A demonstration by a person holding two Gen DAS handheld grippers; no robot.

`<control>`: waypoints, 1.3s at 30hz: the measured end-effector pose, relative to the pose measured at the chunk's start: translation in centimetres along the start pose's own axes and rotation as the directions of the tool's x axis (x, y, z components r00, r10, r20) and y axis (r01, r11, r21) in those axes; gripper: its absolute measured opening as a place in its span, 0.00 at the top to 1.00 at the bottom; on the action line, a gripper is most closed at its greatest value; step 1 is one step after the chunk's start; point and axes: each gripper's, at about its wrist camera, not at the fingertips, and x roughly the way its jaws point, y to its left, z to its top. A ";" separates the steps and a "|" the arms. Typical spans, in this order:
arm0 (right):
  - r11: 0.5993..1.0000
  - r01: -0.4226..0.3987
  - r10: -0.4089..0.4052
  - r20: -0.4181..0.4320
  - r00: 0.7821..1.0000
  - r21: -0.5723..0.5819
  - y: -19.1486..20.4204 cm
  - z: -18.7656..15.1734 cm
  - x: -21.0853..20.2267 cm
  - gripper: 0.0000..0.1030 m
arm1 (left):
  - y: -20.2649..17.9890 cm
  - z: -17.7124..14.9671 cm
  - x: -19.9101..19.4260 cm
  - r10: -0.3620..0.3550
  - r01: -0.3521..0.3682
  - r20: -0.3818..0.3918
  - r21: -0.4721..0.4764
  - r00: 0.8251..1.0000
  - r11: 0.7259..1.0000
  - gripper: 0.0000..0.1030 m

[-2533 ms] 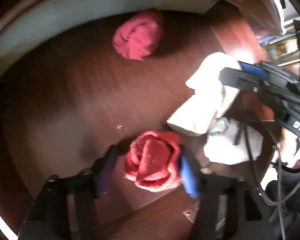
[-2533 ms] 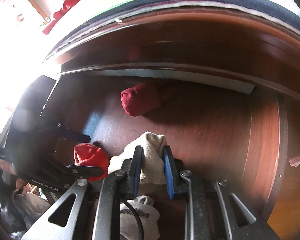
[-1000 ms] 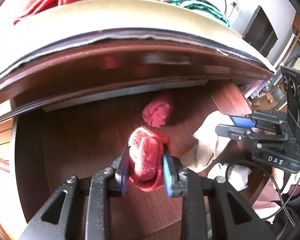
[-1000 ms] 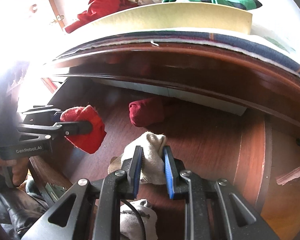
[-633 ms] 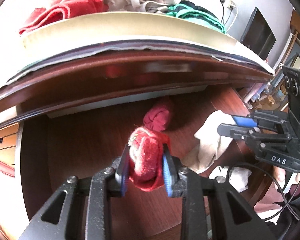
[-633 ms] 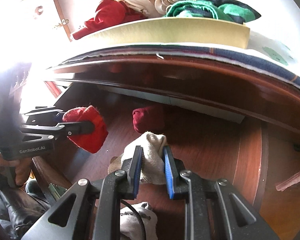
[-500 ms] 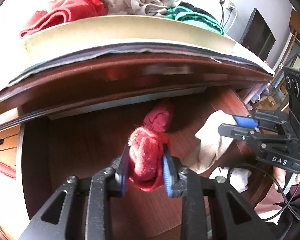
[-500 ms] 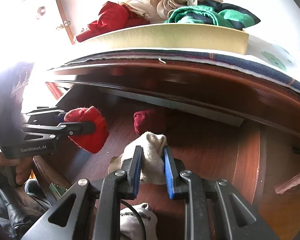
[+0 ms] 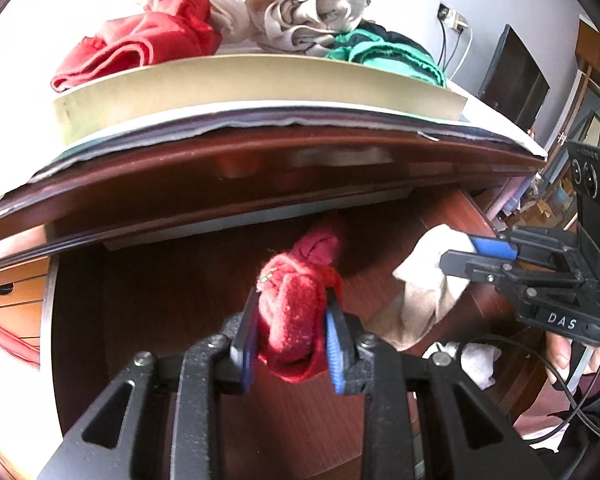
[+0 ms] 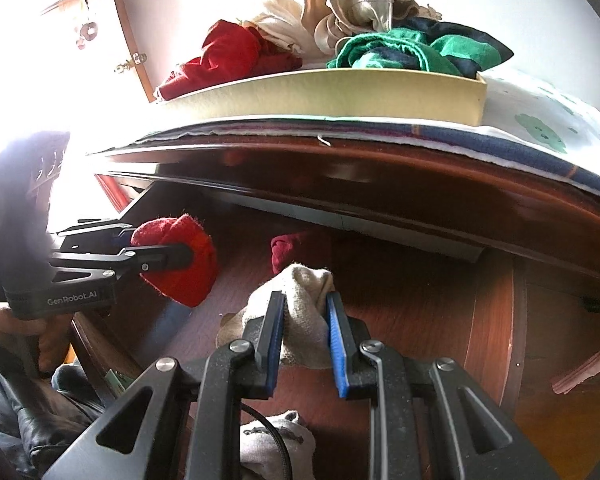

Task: Take underwear out of drawer
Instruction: 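Lift the red sock with the left gripper while the right gripper lifts the beige sock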

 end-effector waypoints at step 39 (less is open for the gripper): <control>1.000 -0.017 0.020 0.223 0.975 -0.015 -0.2 -1.8 -4.6 0.78 | 1.6 1.3 -4.6 0.064 -0.062 0.208 -0.016 0.976 0.998 0.75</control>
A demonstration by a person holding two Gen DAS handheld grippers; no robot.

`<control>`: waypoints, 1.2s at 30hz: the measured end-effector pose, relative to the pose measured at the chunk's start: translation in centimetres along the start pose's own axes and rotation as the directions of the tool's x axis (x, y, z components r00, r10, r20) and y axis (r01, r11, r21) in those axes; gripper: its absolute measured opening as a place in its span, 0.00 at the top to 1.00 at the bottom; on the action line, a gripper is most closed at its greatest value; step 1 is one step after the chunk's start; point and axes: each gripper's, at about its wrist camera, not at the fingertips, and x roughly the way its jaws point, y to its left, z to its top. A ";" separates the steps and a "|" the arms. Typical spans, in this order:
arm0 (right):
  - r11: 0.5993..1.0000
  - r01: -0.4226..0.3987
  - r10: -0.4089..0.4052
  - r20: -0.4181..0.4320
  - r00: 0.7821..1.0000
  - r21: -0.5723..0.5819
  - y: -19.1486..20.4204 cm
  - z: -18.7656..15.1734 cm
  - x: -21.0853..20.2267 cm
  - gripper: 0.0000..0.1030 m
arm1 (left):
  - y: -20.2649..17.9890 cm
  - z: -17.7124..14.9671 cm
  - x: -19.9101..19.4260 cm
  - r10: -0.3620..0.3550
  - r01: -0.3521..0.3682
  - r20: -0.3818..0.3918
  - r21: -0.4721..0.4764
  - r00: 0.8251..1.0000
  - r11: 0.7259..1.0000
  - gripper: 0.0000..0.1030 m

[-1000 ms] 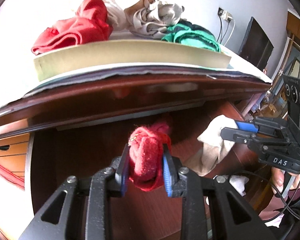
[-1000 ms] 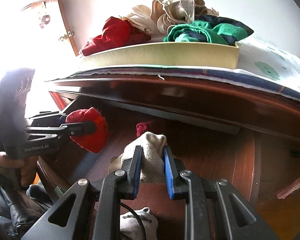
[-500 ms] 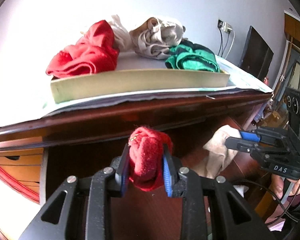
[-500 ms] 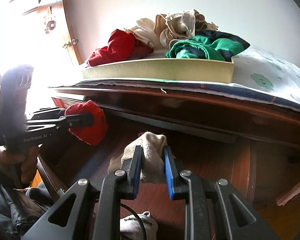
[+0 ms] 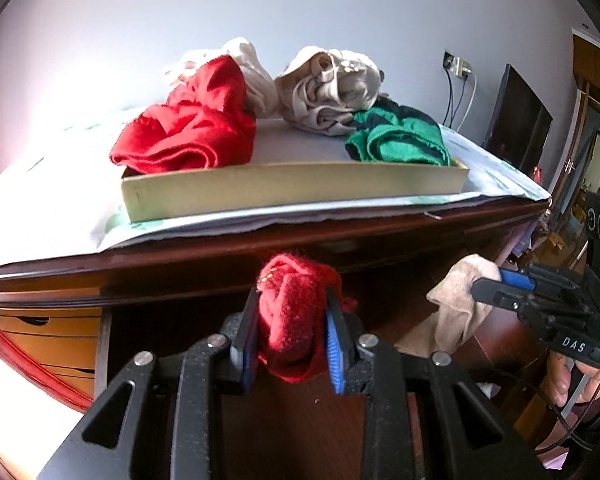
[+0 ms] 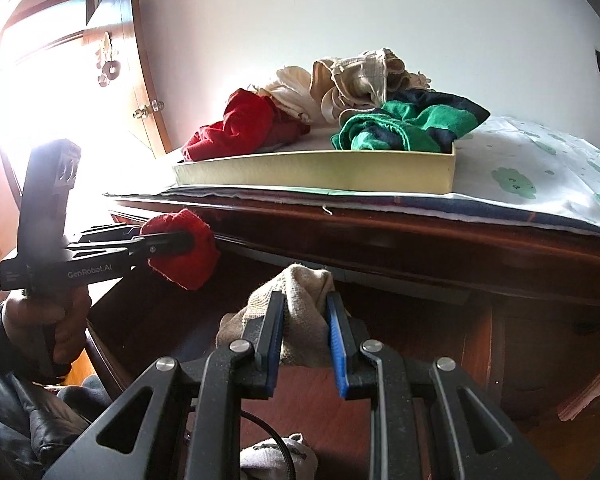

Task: Take underwear out of drawer
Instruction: 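Lift the red sock with the left gripper while the right gripper lifts the beige sock, then carry the red sock and beige sock over the cardboard tray with both grippers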

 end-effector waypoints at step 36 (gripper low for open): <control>0.999 -0.005 0.011 0.128 0.992 -0.049 1.9 3.0 -2.8 0.78 | -0.6 3.1 -3.5 0.015 -0.022 0.121 0.061 0.993 0.998 0.75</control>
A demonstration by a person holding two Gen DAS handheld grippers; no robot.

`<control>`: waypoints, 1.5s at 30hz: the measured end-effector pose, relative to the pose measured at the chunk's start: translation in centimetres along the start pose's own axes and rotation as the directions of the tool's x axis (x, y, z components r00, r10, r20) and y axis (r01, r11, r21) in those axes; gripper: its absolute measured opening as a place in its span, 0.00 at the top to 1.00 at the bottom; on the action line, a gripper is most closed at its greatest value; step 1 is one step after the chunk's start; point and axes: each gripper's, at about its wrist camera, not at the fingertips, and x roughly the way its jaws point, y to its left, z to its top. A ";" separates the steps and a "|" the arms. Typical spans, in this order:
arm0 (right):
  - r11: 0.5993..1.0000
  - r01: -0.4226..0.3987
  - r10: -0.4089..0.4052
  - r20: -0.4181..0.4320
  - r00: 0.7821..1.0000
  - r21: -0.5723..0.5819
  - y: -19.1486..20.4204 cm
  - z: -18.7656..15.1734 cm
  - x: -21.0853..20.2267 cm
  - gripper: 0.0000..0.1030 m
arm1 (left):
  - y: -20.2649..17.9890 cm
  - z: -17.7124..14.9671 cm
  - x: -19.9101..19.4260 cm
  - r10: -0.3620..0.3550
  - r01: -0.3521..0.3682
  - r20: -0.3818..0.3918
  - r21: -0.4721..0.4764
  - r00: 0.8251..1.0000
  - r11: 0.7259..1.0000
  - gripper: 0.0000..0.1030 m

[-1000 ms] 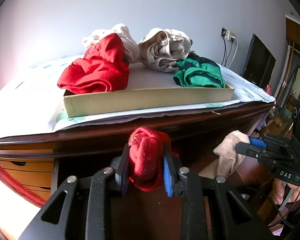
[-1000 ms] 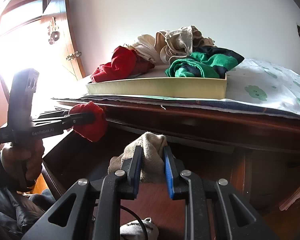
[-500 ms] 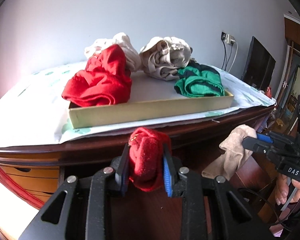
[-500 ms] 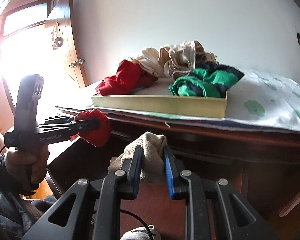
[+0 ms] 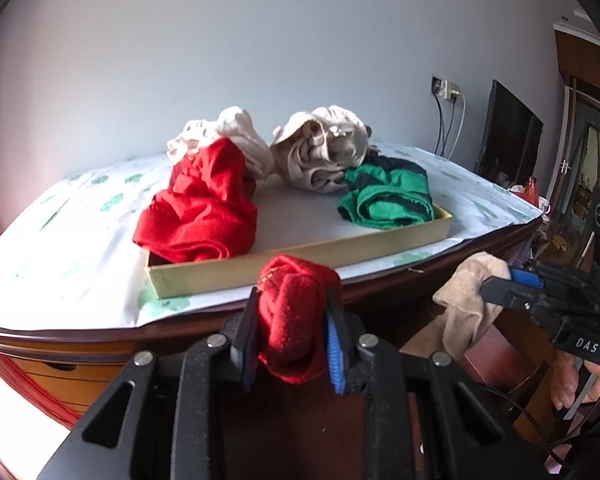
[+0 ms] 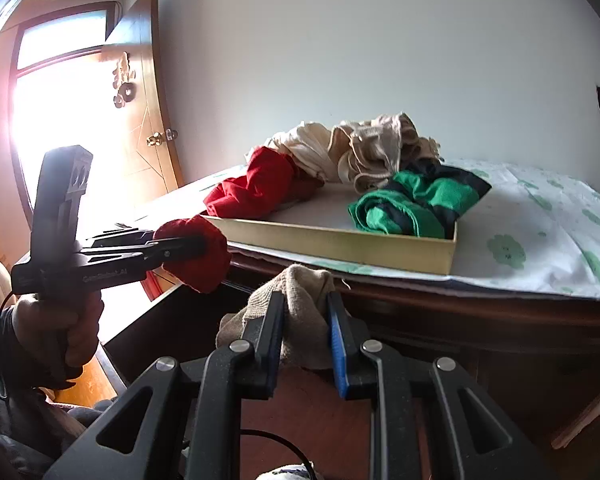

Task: Take underwear out of drawer
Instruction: 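Carry the red sock and beige sock over the cardboard tray with both grippers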

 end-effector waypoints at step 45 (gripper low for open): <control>0.992 0.093 -0.079 0.171 0.982 -0.079 -1.1 11.1 -3.4 0.78 | 0.5 9.1 -2.3 0.032 -0.049 0.147 0.111 0.989 0.993 0.75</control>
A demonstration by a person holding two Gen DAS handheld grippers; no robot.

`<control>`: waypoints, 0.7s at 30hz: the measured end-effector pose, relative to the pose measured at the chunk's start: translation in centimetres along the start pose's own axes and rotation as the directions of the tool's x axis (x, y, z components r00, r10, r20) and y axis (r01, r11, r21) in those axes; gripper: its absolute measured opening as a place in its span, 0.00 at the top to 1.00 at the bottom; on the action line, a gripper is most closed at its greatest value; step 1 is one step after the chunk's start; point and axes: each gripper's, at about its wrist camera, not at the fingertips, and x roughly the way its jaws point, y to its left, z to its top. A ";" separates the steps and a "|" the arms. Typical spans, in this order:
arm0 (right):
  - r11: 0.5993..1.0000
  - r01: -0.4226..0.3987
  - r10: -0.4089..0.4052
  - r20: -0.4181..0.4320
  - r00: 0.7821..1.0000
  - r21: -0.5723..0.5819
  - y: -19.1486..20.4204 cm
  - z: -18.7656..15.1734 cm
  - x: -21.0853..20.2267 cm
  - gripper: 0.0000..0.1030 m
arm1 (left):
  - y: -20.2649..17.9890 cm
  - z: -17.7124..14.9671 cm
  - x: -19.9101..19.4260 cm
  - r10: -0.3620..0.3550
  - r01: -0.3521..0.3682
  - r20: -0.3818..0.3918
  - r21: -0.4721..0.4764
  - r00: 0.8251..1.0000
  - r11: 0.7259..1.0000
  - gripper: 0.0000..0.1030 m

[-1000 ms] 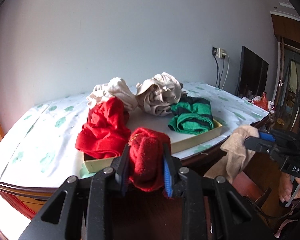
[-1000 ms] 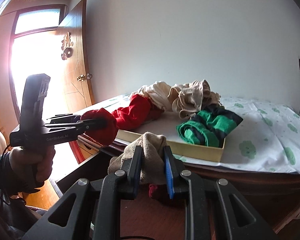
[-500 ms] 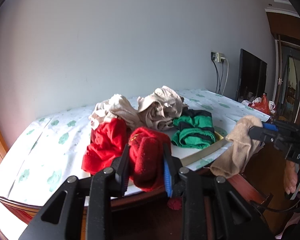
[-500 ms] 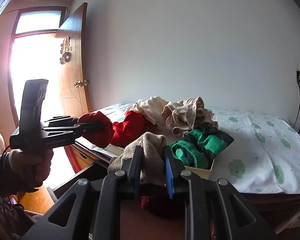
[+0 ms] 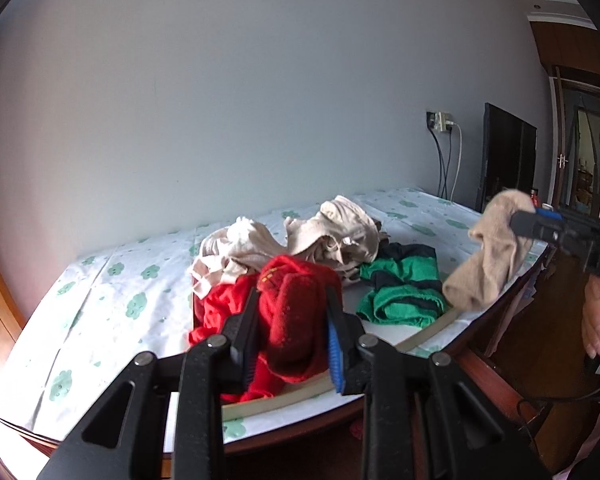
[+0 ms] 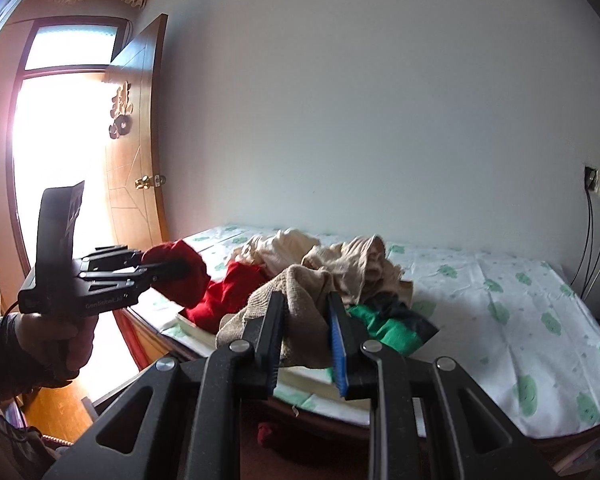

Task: Take underwear out of drawer
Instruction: 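Carry the red sock and beige sock over the cardboard tray with both grippers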

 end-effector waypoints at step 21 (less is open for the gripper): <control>0.993 0.032 -0.027 -0.044 0.999 0.118 -3.5 3.1 5.1 0.77 | 0.8 1.7 5.1 -0.011 0.010 -0.076 -0.014 0.997 1.000 0.75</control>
